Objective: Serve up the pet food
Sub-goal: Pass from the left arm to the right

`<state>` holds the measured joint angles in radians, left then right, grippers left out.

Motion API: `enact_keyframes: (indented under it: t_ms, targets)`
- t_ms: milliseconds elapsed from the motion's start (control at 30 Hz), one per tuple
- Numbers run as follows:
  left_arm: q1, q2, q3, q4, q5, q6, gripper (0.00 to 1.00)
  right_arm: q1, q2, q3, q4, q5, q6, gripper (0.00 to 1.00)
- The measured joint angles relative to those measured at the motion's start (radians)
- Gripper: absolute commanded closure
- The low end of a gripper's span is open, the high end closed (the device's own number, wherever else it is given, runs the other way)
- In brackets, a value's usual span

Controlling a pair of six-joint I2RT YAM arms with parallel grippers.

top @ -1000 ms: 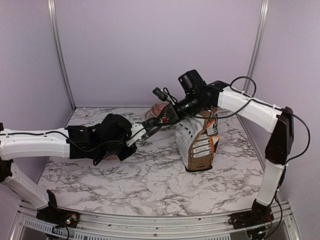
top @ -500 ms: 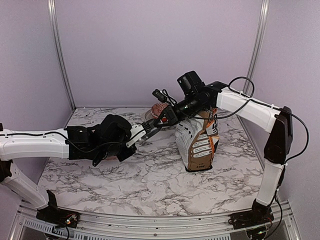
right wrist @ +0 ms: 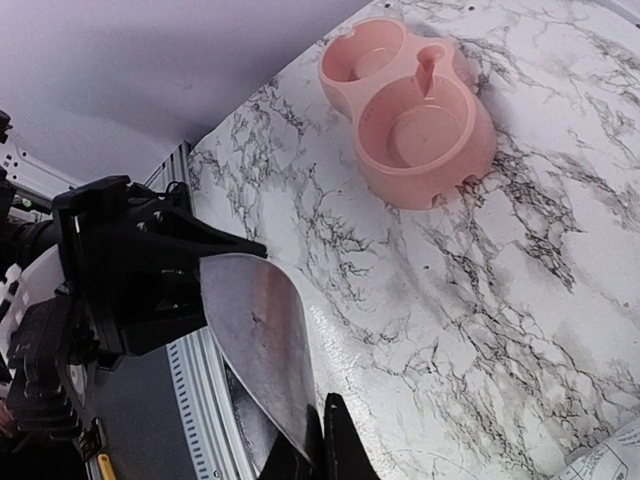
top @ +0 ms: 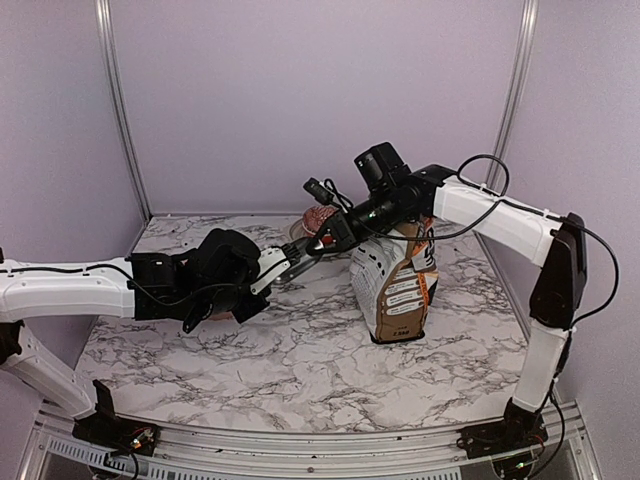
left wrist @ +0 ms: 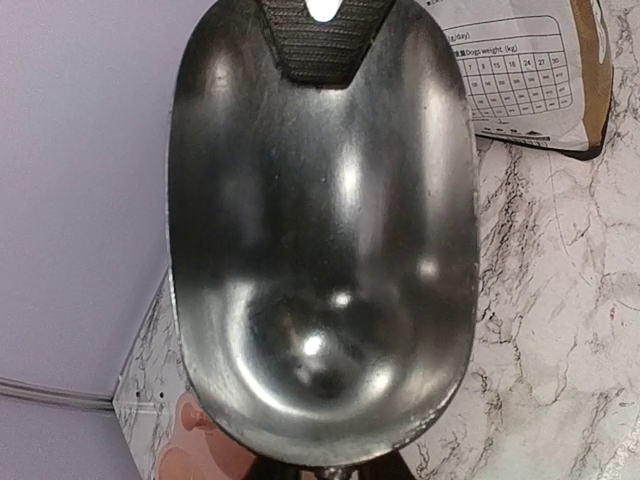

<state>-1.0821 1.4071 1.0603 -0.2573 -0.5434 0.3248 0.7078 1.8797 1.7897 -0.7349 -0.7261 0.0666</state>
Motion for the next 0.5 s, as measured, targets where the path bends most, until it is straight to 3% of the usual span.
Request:
enact_keyframes:
  t_ms: [100,500]
  targets:
    - [0.0,-0.001,-0.003,0.006,0.0,0.004,0.49,0.007,-0.006,-0.001,0.005,-0.024,0.0,1.0]
    - [0.0,-0.086,-0.013,-0.008,0.036,-0.024,0.17,0.017,-0.06,-0.001,0.072,-0.022,0.001,1.0]
